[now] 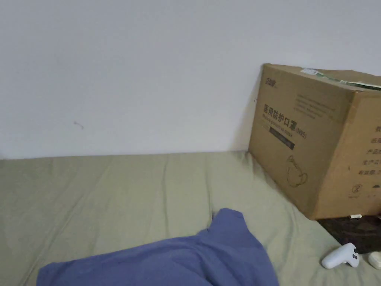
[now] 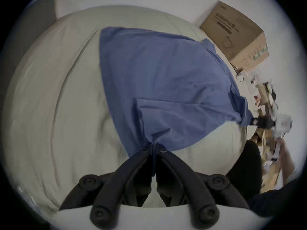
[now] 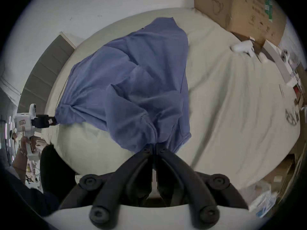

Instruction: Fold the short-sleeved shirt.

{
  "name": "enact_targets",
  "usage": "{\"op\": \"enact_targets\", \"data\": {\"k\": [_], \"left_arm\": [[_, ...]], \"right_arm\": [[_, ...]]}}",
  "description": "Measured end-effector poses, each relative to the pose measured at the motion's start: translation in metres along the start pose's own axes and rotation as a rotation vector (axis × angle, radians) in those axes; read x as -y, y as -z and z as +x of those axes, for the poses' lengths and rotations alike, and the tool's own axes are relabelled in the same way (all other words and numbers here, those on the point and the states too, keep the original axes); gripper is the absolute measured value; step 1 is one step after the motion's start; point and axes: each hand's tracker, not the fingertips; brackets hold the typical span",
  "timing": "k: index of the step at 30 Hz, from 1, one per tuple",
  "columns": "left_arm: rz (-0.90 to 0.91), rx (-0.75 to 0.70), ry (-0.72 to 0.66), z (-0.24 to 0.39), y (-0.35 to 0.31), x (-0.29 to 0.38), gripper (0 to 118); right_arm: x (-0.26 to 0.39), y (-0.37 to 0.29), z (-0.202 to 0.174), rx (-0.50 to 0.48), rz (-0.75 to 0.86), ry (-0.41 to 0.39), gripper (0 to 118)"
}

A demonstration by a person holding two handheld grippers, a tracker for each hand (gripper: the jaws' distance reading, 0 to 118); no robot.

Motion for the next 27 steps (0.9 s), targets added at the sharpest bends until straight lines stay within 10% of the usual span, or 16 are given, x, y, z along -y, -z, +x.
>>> {"op": "enact_targets", "data": {"k": [11,12,14,15,19,27], "left_arm": [[0.075,0.024,-0.202,0.002,-0.027,0.031,16],[0.097,0.023,-0.188,0.003,-0.03,0.032,34],[0.141,-0.004,-0.182,0.008,-0.038,0.028,93],[0.154,0.004,-0.185,0.01,-0.042,0.026,107],[0.252,0.078,-0.18,0.022,-0.068,0.015,106],[0.587,-0.019,-0.083,0.064,-0.125,-0.023,106]], "right_arm": [[0.021,-0.014,-0.036,0.078,0.024,-0.034,3],[0.018,-0.014,-0.039,0.08,0.029,-0.028,13],[0.012,-0.017,-0.037,0.06,0.078,0.007,85],[0.009,-0.02,-0.04,0.053,0.101,0.023,100],[-0.012,-0.038,-0.049,0.046,0.214,0.086,102],[-0.068,-0.092,-0.105,0.07,0.581,-0.045,102]]}}
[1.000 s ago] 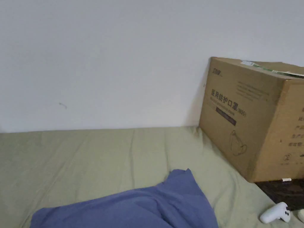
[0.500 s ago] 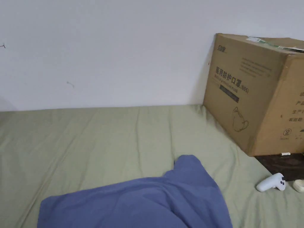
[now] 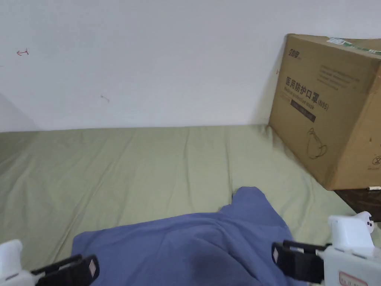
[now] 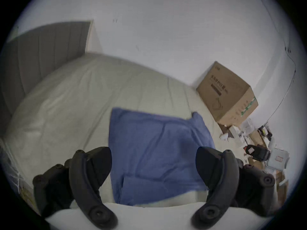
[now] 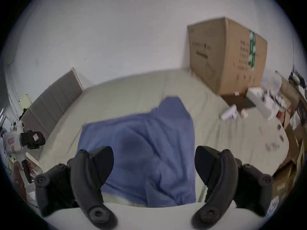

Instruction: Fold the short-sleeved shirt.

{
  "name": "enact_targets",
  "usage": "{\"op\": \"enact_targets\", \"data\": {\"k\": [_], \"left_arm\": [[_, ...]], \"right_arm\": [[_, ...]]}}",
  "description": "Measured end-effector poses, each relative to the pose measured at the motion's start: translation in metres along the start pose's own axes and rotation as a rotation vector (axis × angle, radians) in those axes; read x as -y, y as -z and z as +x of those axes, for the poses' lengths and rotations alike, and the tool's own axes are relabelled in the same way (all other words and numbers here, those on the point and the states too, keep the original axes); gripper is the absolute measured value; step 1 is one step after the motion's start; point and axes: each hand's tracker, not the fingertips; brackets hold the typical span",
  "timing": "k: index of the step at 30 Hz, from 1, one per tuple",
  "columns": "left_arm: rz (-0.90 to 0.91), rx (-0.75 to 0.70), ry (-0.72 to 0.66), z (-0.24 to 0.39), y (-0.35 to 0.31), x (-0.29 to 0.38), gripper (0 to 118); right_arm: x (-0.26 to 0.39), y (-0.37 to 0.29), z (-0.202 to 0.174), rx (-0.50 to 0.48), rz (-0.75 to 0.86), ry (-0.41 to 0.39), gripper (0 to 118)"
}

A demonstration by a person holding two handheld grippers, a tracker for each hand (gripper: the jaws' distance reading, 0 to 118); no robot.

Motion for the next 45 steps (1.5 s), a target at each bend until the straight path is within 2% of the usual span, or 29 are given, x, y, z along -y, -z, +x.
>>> {"op": "enact_targets", "data": {"k": [2,3,4,5,6,7,8,10,14,17,18,19,20,21,22,23,28,29,30,31,32,35,36,37,38,39,40,42,45], "left_arm": [[0.038,-0.017,0.028,0.008,0.006,-0.011,106],[0.032,-0.025,0.035,0.011,0.01,-0.015,105],[0.022,-0.023,0.04,0.012,0.014,-0.019,100],[0.02,-0.016,0.05,0.012,0.019,-0.023,74],[0.026,0.007,0.054,0.01,0.021,-0.025,36],[0.015,0.008,0.046,0.007,0.028,-0.027,0],[-0.003,-0.005,0.042,0.005,0.033,-0.026,1],[-0.026,-0.046,0.015,-0.01,0.046,-0.032,1],[-0.178,-0.143,0.016,-0.048,0.109,-0.053,1],[-0.333,-0.144,-0.048,-0.085,0.173,-0.066,1],[-0.347,-0.162,-0.055,-0.096,0.192,-0.069,3],[-0.359,-0.187,-0.067,-0.105,0.209,-0.07,19],[-0.363,-0.198,-0.067,-0.111,0.223,-0.071,73],[-0.367,-0.202,-0.067,-0.114,0.236,-0.07,103],[-0.388,-0.199,-0.076,-0.12,0.251,-0.068,109],[-0.398,-0.195,-0.078,-0.123,0.262,-0.066,105],[-0.484,-0.27,-0.044,-0.135,0.323,-0.048,106],[-0.488,-0.268,-0.036,-0.145,0.337,-0.043,109],[-0.471,-0.249,-0.001,-0.141,0.34,-0.037,116],[-0.461,-0.24,0.039,-0.134,0.341,-0.034,118],[-0.466,-0.322,0.087,-0.128,0.342,-0.034,118],[-0.424,-0.336,0.074,-0.126,0.34,-0.036,116],[-0.389,-0.356,0.127,-0.118,0.333,-0.036,106],[-0.339,-0.348,0.217,-0.095,0.313,-0.033,88],[-0.31,-0.341,0.303,-0.083,0.305,-0.032,44],[-0.295,-0.326,0.368,-0.074,0.298,-0.032,11],[-0.311,-0.308,0.407,-0.068,0.294,-0.033,2],[-0.312,-0.168,0.311,-0.06,0.279,-0.037,2],[-0.257,-0.178,0.268,-0.057,0.26,-0.053,2]], "right_arm": [[-0.012,0.007,-0.008,-0.057,0.048,-0.001,100],[-0.016,0.01,-0.011,-0.093,0.077,0.001,94],[-0.02,0.013,-0.014,-0.144,0.111,0.006,78],[-0.024,0.017,-0.018,-0.182,0.121,0.012,35],[-0.027,0.021,-0.021,-0.203,0.121,0.018,0],[-0.028,0.018,-0.025,-0.188,0.127,0.021,0],[-0.029,0.019,-0.025,-0.204,0.164,0.049,0],[-0.031,0.027,-0.022,-0.256,0.156,0.052,0],[-0.031,0.055,-0.014,-0.212,0.101,0.037,0],[-0.029,0.073,-0.005,-0.192,0.052,0.064,0],[-0.027,0.08,-0.002,-0.189,0.039,0.071,0],[-0.025,0.086,0.001,-0.19,0.029,0.078,0],[-0.024,0.09,0.003,-0.193,0.019,0.083,0],[-0.022,0.094,0.004,-0.196,0.009,0.085,0],[-0.019,0.099,0.005,-0.196,-0.004,0.087,0],[-0.017,0.104,0.006,-0.194,-0.02,0.085,0],[-0.005,0.12,0.009,-0.151,-0.027,0.074,0],[-0.004,0.123,0.011,-0.149,-0.033,0.08,0],[0.0,0.128,0.014,-0.145,-0.042,0.09,0],[0.002,0.132,0.017,-0.14,-0.052,0.101,0],[0.004,0.137,0.02,-0.134,-0.064,0.114,0],[0.012,0.15,0.035,-0.127,-0.077,0.178,0],[0.013,0.156,0.042,-0.129,-0.082,0.208,0],[0.012,0.162,0.05,-0.132,-0.079,0.236,0],[0.01,0.169,0.061,-0.152,-0.072,0.264,0],[0.007,0.178,0.071,-0.158,-0.076,0.282,0],[0.0,0.19,0.083,-0.147,-0.098,0.292,0],[-0.016,0.216,0.106,-0.124,-0.127,0.3,0],[-0.048,0.257,0.136,-0.047,-0.147,0.271,0]]}}
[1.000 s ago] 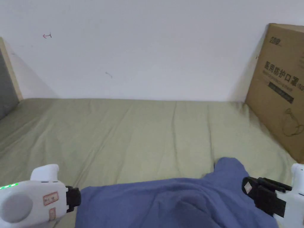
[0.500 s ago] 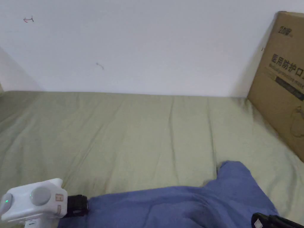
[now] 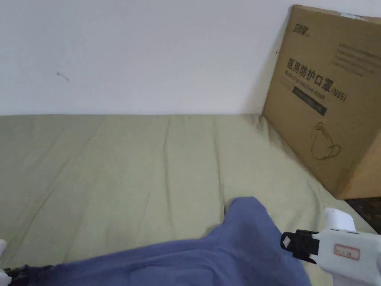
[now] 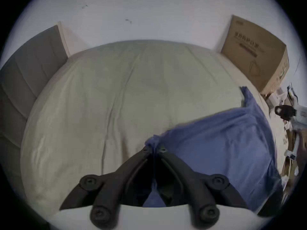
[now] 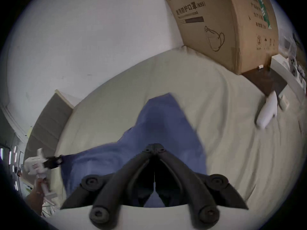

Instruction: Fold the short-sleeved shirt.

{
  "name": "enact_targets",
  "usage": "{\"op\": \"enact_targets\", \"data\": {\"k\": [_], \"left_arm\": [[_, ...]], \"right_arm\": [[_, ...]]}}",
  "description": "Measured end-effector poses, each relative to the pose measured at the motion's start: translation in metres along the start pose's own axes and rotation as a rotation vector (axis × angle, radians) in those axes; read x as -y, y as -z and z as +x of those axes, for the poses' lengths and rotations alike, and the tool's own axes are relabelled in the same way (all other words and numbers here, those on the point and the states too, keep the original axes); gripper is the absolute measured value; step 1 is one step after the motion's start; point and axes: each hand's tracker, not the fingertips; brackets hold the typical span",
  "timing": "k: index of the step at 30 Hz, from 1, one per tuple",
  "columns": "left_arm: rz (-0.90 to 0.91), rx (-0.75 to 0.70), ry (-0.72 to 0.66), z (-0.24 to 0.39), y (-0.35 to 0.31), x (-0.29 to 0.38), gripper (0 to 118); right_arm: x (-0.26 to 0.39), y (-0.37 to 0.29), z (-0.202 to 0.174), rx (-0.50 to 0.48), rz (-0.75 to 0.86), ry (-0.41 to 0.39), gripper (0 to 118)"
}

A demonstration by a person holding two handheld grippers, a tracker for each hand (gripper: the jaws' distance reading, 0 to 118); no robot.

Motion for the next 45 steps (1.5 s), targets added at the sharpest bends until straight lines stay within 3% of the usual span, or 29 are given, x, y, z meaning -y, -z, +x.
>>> {"op": "enact_targets", "data": {"k": [1,3,4,5,8,12,14,16,18,19,20,22,25,29,34,37,45], "left_arm": [[0.016,-0.005,-0.02,-0.004,-0.006,-0.005,2],[0.021,0.0,-0.055,-0.014,-0.012,-0.012,2],[0.017,0.004,-0.07,-0.016,-0.018,-0.013,2],[0.016,0.003,-0.079,-0.019,-0.02,-0.015,2],[-0.007,-0.001,-0.086,-0.033,-0.012,-0.012,2],[-0.04,-0.016,-0.074,-0.035,-0.006,-0.006,2],[-0.052,-0.018,-0.071,-0.034,-0.004,-0.003,2],[-0.056,-0.016,-0.071,-0.033,-0.006,-0.002,2],[-0.055,-0.017,-0.074,-0.033,-0.009,-0.001,2],[-0.052,-0.015,-0.079,-0.033,-0.012,-0.001,2],[-0.047,-0.011,-0.086,-0.036,-0.016,-0.003,2],[-0.035,-0.008,-0.1,-0.037,-0.027,-0.006,2],[0.005,0.007,-0.099,-0.035,-0.049,-0.011,2],[0.145,0.022,-0.059,-0.032,-0.1,-0.013,2],[0.235,0.047,-0.036,-0.029,-0.17,-0.034,2],[0.309,0.036,-0.018,-0.028,-0.21,-0.051,2],[0.446,0.034,0.026,-0.03,-0.296,-0.11,2]], "right_arm": [[-0.017,0.015,0.006,0.014,-0.021,0.003,8],[-0.045,0.046,0.011,0.082,-0.134,-0.012,95],[-0.055,0.066,0.014,0.129,-0.209,-0.024,115],[-0.062,0.085,0.019,0.16,-0.289,-0.04,115],[-0.071,0.117,0.029,0.18,-0.328,-0.041,114],[-0.066,0.14,0.033,0.183,-0.389,-0.03,101],[-0.056,0.135,0.019,0.259,-0.367,-0.165,95],[-0.049,0.133,0.009,0.248,-0.38,-0.302,86],[-0.04,0.117,-0.006,0.236,-0.362,-0.339,50],[-0.04,0.109,-0.008,0.2,-0.354,-0.319,21],[-0.041,0.103,-0.008,0.125,-0.372,-0.282,0],[-0.04,0.082,-0.009,0.035,-0.359,-0.24,0],[-0.039,0.03,-0.022,0.028,-0.243,-0.273,0],[-0.055,-0.053,-0.033,-0.069,-0.09,-0.206,0],[-0.082,-0.149,-0.049,-0.099,0.095,-0.189,0],[-0.096,-0.201,-0.068,-0.114,0.181,-0.24,0],[-0.153,-0.275,-0.112,-0.147,0.319,-0.234,0]]}}
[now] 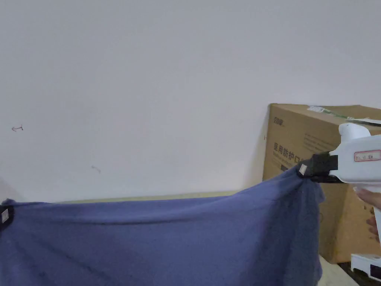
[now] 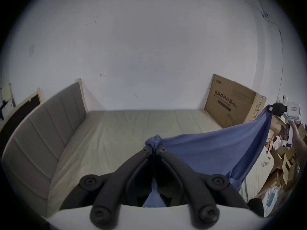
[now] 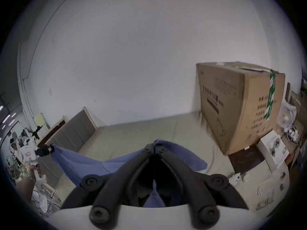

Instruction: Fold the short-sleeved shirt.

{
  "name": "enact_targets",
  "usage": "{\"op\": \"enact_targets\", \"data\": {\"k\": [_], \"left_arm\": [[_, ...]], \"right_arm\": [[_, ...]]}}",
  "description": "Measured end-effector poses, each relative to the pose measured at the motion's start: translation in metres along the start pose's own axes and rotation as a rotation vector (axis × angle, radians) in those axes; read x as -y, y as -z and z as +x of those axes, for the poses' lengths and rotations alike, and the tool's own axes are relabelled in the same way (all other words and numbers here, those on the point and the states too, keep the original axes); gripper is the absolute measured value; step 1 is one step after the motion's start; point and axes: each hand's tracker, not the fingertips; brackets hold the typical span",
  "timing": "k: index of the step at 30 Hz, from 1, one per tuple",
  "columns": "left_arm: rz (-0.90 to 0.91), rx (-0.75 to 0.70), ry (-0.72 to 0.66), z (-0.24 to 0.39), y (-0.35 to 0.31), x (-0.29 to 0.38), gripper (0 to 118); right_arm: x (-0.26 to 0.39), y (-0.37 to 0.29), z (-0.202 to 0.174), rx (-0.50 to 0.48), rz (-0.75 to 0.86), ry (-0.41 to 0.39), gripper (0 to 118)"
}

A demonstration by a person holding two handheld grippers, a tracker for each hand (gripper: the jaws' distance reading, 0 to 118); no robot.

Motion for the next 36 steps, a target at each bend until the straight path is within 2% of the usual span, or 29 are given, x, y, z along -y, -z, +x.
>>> {"op": "enact_targets", "data": {"k": [6,7,15,20,23,30,33,36], "left_arm": [[0.09,-0.031,-0.041,-0.012,0.002,-0.06,2],[0.101,-0.04,-0.04,0.004,-0.005,-0.068,2],[0.182,-0.093,-0.01,-0.005,0.039,-0.142,2],[0.245,-0.114,-0.026,-0.011,0.072,-0.176,2],[0.268,-0.13,-0.019,0.007,0.079,-0.182,2],[0.267,-0.149,-0.016,0.007,0.119,-0.18,2],[0.167,-0.165,-0.009,0.015,0.142,-0.142,2],[0.036,-0.127,-0.039,0.004,0.179,-0.09,2]], "right_arm": [[-0.062,-0.004,-0.031,0.018,0.089,-0.067,0],[-0.073,-0.003,-0.036,0.016,0.108,-0.08,0],[-0.156,0.051,-0.065,0.129,0.183,-0.19,0],[-0.191,0.083,-0.082,0.16,0.252,-0.183,0],[-0.204,0.099,-0.088,0.19,0.285,-0.219,0],[-0.187,0.129,-0.082,0.205,0.286,-0.219,0],[-0.148,0.16,-0.063,0.205,0.181,-0.214,0],[-0.084,0.189,-0.036,0.185,0.051,-0.176,0]]}}
